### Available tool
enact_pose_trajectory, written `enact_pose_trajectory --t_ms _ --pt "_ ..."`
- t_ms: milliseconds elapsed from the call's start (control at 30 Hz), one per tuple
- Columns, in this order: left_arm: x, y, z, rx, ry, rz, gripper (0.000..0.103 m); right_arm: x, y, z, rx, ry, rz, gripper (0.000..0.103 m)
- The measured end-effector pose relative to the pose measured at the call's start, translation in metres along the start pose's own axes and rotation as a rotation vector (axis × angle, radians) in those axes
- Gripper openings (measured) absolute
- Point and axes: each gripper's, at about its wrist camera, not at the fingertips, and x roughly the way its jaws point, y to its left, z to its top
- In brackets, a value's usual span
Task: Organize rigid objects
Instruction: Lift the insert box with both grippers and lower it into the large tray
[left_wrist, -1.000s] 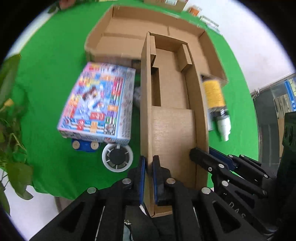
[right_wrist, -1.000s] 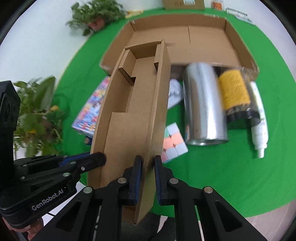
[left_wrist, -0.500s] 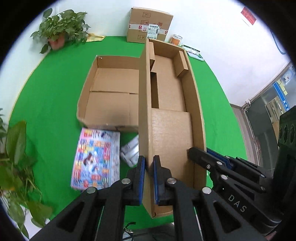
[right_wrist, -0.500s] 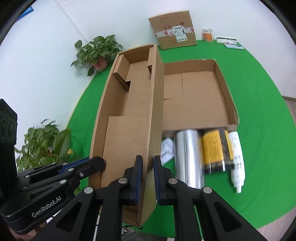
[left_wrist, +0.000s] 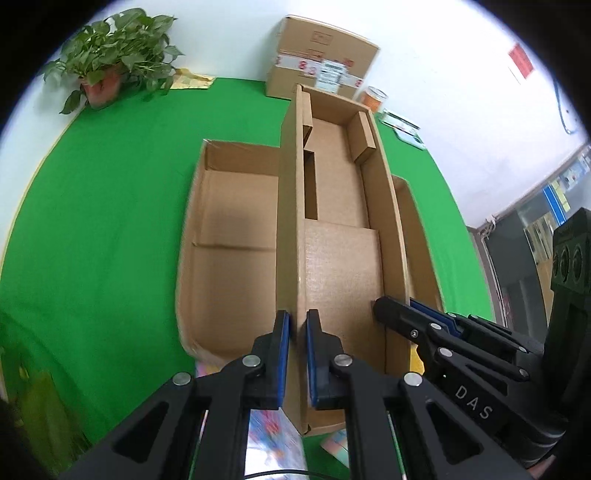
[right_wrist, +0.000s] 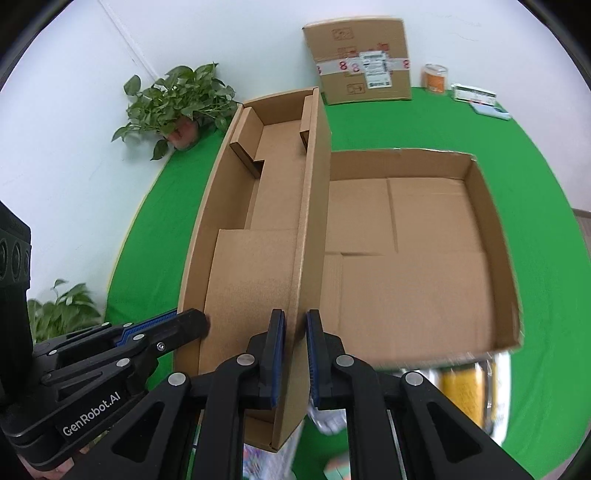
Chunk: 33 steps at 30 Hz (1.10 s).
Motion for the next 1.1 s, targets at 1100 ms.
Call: enact_pose_trajectory --t_ms 1100 --pt "0.117 0.123 0.006 -0.098 0.24 0.18 0.039 0.266 0.039 0.057 0.069 0.267 0.141 0.028"
